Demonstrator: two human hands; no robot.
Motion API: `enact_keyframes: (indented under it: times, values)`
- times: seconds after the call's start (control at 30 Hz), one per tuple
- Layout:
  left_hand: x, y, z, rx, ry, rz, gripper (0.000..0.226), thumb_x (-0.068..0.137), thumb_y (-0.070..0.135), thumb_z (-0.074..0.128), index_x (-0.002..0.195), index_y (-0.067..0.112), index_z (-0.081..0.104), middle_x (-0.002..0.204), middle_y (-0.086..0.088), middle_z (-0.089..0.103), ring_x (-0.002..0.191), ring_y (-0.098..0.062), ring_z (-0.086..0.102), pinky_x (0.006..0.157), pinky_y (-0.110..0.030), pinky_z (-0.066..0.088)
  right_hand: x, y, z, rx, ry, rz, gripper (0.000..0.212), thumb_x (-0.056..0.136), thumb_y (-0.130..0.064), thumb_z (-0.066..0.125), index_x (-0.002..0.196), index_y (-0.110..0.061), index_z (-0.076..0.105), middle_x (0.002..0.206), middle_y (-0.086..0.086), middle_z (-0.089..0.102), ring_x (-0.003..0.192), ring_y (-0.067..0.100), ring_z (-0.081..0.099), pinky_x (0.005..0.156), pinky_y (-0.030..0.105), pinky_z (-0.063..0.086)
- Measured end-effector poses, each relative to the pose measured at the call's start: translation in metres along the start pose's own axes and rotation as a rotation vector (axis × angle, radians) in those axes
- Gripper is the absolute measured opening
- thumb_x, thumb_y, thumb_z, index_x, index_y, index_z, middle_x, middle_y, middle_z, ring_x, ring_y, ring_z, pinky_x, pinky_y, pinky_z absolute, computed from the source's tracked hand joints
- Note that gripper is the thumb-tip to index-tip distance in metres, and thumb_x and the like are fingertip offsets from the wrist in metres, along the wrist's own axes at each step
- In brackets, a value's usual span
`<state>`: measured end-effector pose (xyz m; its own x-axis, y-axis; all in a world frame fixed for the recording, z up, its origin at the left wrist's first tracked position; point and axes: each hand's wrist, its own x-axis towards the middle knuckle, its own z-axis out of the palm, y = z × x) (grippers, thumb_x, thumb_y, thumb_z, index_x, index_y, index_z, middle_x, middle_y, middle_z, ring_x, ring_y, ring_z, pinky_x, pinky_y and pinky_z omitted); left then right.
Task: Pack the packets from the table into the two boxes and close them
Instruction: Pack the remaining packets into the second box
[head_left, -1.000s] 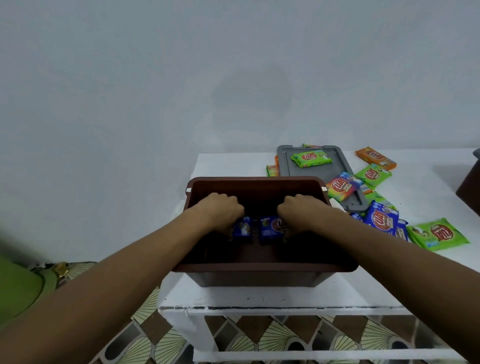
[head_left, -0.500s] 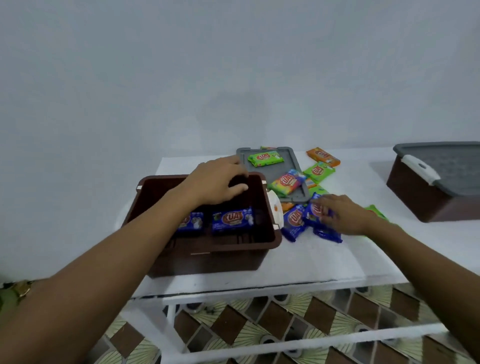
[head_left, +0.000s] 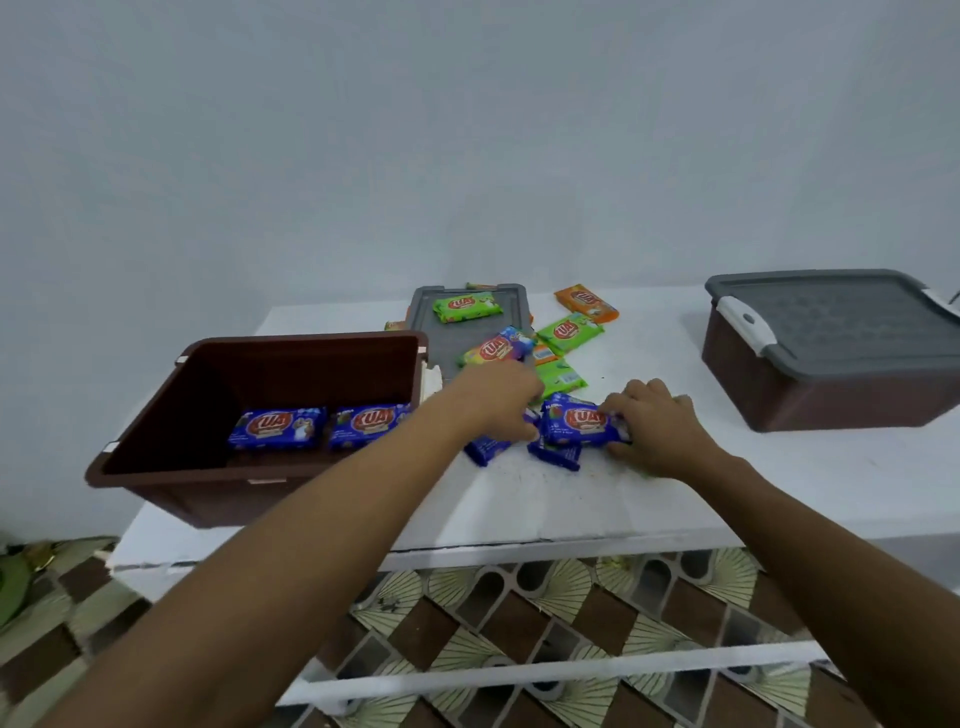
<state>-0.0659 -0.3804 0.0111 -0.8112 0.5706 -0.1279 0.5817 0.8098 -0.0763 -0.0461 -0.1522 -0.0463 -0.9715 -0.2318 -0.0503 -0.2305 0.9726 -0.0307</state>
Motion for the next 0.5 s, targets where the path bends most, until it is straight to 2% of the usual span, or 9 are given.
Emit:
enact_keyframes:
  times: [0.07, 0.13, 0.2, 0.3, 0.4, 0.47, 0.5]
  values:
    - [0.008, 0.007, 0.012, -0.008, -0.046, -0.043, 0.051, 0.080, 0.051, 0.069, 0.118, 0.018, 0.059, 0.113, -0.003, 0.061, 0.098, -0.020, 0.057, 0.072, -0.035, 0.051, 0.003, 0.010, 0.000, 0.122, -0.029, -0.026, 0.052, 0.082, -0.046, 0.071, 0.124, -0.026, 0.048, 0.144, 0.001, 0.044, 0.125, 0.018, 0.040, 0.097, 0.040, 0.040]
    - [0.014, 0.013, 0.020, -0.046, -0.088, -0.091, 0.053, 0.077, 0.051, 0.072, 0.116, 0.018, 0.057, 0.108, -0.003, 0.060, 0.089, -0.018, 0.055, 0.068, -0.034, 0.049, 0.002, 0.020, -0.001, 0.170, -0.053, -0.051, 0.047, 0.078, -0.044, 0.074, 0.112, -0.026, 0.046, 0.130, 0.000, 0.054, 0.108, 0.013, 0.047, 0.089, 0.034, 0.044]
    - [0.018, 0.019, 0.026, -0.101, -0.117, -0.140, 0.055, 0.075, 0.053, 0.074, 0.114, 0.019, 0.055, 0.108, -0.004, 0.059, 0.087, -0.017, 0.052, 0.070, -0.033, 0.048, -0.004, 0.032, -0.003, 0.202, -0.009, -0.018, 0.058, 0.071, -0.047, 0.079, 0.113, -0.027, 0.044, 0.118, -0.003, 0.054, 0.099, 0.010, 0.047, 0.084, 0.031, 0.047]
    - [0.027, 0.033, 0.033, -0.198, -0.094, -0.221, 0.068, 0.072, 0.064, 0.071, 0.120, 0.019, 0.053, 0.117, -0.005, 0.056, 0.100, -0.020, 0.053, 0.076, -0.032, 0.047, -0.013, 0.055, -0.002, 0.246, 0.021, 0.072, 0.081, 0.065, -0.049, 0.082, 0.130, -0.023, 0.041, 0.118, -0.002, 0.046, 0.101, 0.012, 0.050, 0.084, 0.032, 0.051]
    - [0.039, 0.050, 0.042, -0.233, -0.070, -0.308, 0.089, 0.073, 0.076, 0.059, 0.135, 0.014, 0.045, 0.137, -0.011, 0.046, 0.123, -0.027, 0.045, 0.094, -0.040, 0.045, -0.019, 0.069, 0.001, 0.202, -0.008, 0.090, 0.080, 0.066, -0.047, 0.081, 0.131, -0.022, 0.041, 0.118, -0.001, 0.049, 0.097, 0.012, 0.052, 0.080, 0.030, 0.051]
    - [0.045, 0.063, 0.047, -0.210, -0.076, -0.330, 0.093, 0.078, 0.072, 0.057, 0.143, 0.009, 0.036, 0.146, -0.014, 0.039, 0.135, -0.032, 0.032, 0.105, -0.043, 0.037, -0.021, 0.071, 0.004, 0.185, -0.011, 0.090, 0.079, 0.066, -0.047, 0.081, 0.130, -0.022, 0.041, 0.119, -0.002, 0.053, 0.099, 0.012, 0.053, 0.080, 0.030, 0.051]
    - [0.049, 0.069, 0.049, -0.200, -0.071, -0.339, 0.091, 0.081, 0.067, 0.059, 0.144, 0.008, 0.033, 0.146, -0.015, 0.039, 0.136, -0.034, 0.029, 0.106, -0.044, 0.035, -0.021, 0.071, 0.005, 0.207, -0.004, 0.101, 0.079, 0.066, -0.045, 0.082, 0.129, -0.023, 0.041, 0.119, -0.002, 0.055, 0.100, 0.012, 0.053, 0.079, 0.030, 0.052]
